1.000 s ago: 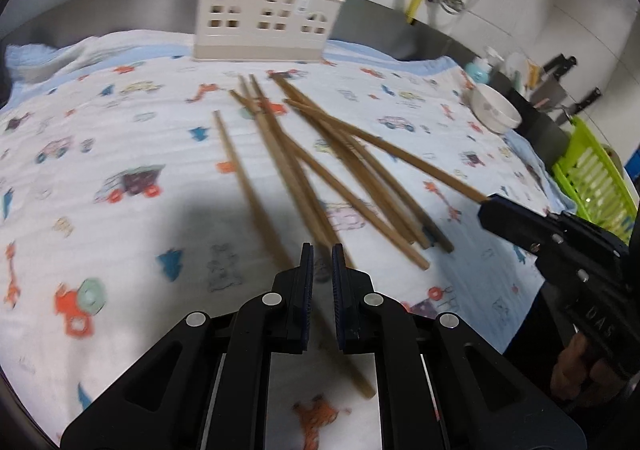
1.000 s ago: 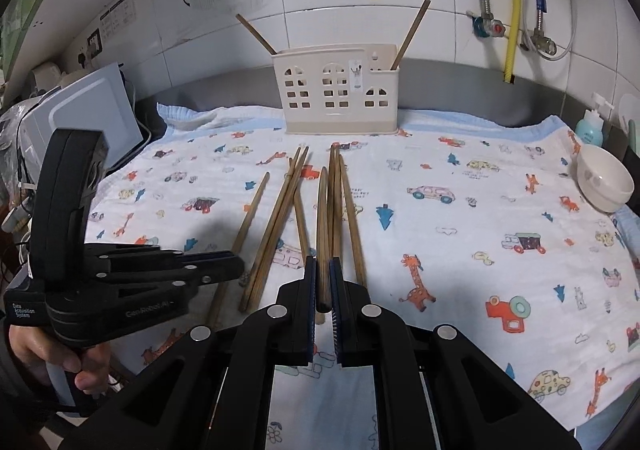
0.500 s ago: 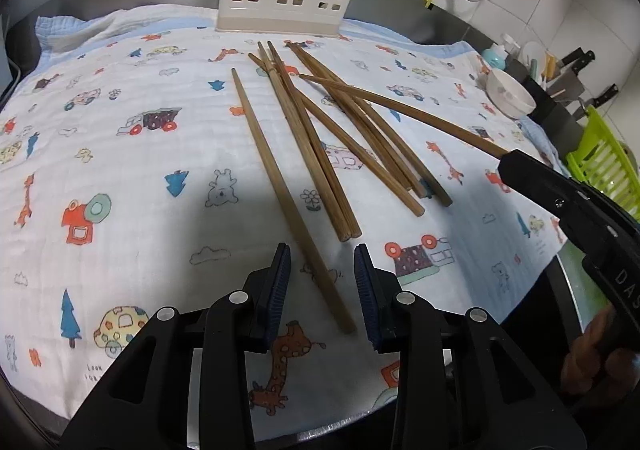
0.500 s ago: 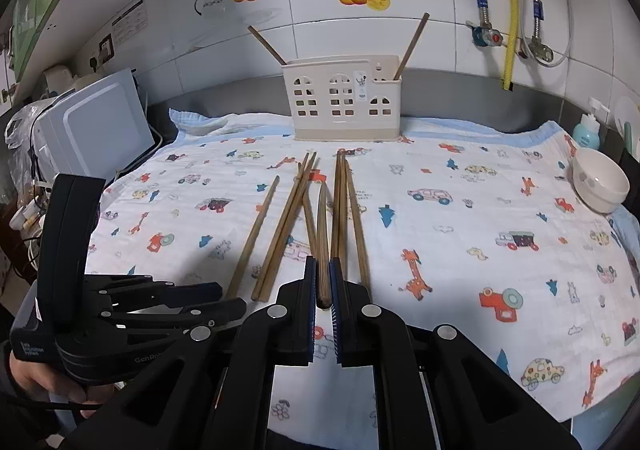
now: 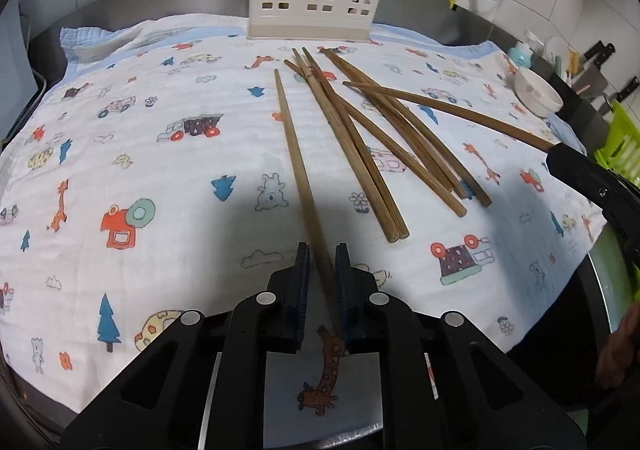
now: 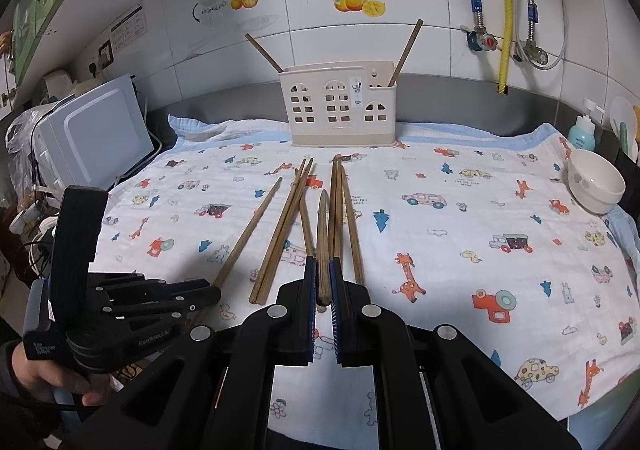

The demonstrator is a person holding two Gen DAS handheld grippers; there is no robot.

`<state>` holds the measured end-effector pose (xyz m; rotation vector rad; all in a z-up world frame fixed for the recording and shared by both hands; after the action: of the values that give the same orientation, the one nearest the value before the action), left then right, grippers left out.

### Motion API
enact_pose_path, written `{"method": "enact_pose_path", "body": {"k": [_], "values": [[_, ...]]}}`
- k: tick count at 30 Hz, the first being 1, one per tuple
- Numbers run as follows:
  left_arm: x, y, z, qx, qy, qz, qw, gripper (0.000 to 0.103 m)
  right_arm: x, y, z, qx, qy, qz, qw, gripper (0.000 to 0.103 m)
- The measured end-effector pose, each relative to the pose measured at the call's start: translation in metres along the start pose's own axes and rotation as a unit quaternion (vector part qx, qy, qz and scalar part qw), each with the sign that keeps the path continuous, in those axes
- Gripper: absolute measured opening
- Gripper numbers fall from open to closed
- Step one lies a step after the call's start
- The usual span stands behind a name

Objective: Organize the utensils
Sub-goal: 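Carry both chopsticks up to the white holder and open both tools to drop them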

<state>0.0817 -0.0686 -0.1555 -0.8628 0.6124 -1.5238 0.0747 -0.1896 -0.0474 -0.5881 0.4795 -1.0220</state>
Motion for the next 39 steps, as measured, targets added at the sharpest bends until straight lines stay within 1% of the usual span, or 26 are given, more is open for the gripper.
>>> {"method": "enact_pose_path", "body": {"k": [3, 5, 6, 8, 11, 13, 17, 20, 23, 25, 29, 35, 39], "values": [[0.005, 0.002, 0.001, 0.013, 0.024, 0.016, 0.9995, 0.012, -0.001, 0.001, 0.001, -0.003, -0.003, 0.000, 1.000, 0.007], [0.004, 0.001, 0.003, 0.013, 0.023, 0.013, 0.9996, 0.009, -0.001, 0.000, 0.004, -0.002, -0.006, -0.002, 1.000, 0.007], [0.001, -0.002, 0.006, 0.017, 0.020, 0.010, 0.9996, 0.007, -0.001, -0.001, 0.007, 0.001, -0.008, -0.002, 1.000, 0.007], [-0.003, -0.010, 0.013, 0.032, 0.019, 0.004, 0.9993, 0.007, 0.000, -0.007, 0.016, 0.010, -0.015, -0.005, 1.000, 0.007], [-0.008, -0.032, 0.031, 0.068, 0.021, -0.010, 0.9974, 0.006, 0.002, -0.013, 0.031, 0.023, -0.020, -0.003, 1.000, 0.007], [-0.011, -0.046, 0.045, 0.094, 0.016, -0.021, 0.9953, 0.006, 0.004, -0.019, 0.047, 0.035, -0.022, 0.000, 0.999, 0.007], [-0.018, -0.074, 0.077, 0.149, 0.017, -0.031, 0.9881, 0.006, 0.008, -0.027, 0.076, 0.053, -0.027, 0.009, 0.998, 0.007], [-0.020, -0.085, 0.097, 0.175, 0.014, -0.043, 0.9835, 0.006, 0.008, -0.029, 0.099, 0.060, -0.031, 0.021, 0.997, 0.007], [-0.024, -0.088, 0.116, 0.188, 0.011, -0.060, 0.9803, 0.006, 0.011, -0.024, 0.121, 0.059, -0.035, 0.032, 0.997, 0.007], [-0.025, -0.088, 0.125, 0.190, 0.010, -0.066, 0.9795, 0.006, 0.013, -0.021, 0.131, 0.055, -0.039, 0.038, 0.997, 0.007], [-0.026, -0.090, 0.142, 0.192, 0.021, -0.067, 0.9789, 0.006, 0.017, -0.010, 0.161, 0.047, -0.047, 0.049, 0.997, 0.007], [-0.028, -0.096, 0.177, 0.202, 0.039, -0.060, 0.9768, 0.006, 0.025, -0.005, 0.216, 0.063, -0.060, 0.043, 0.995, 0.007], [-0.025, -0.101, 0.199, 0.209, 0.054, -0.058, 0.9746, 0.006, 0.032, -0.003, 0.264, 0.084, -0.068, 0.022, 0.994, 0.007]]}}
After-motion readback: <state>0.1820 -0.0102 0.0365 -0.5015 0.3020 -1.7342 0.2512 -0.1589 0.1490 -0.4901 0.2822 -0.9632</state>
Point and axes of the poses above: each gripper's, at about its wrist camera, not at the fingertips, and y roughly the way its jaws point, x to its right, z to its top, the point moved 10 cm from there along y, roughly the way its jaws point, and after that the axes turned 3 degrees about -y, right-handed, at the moved point
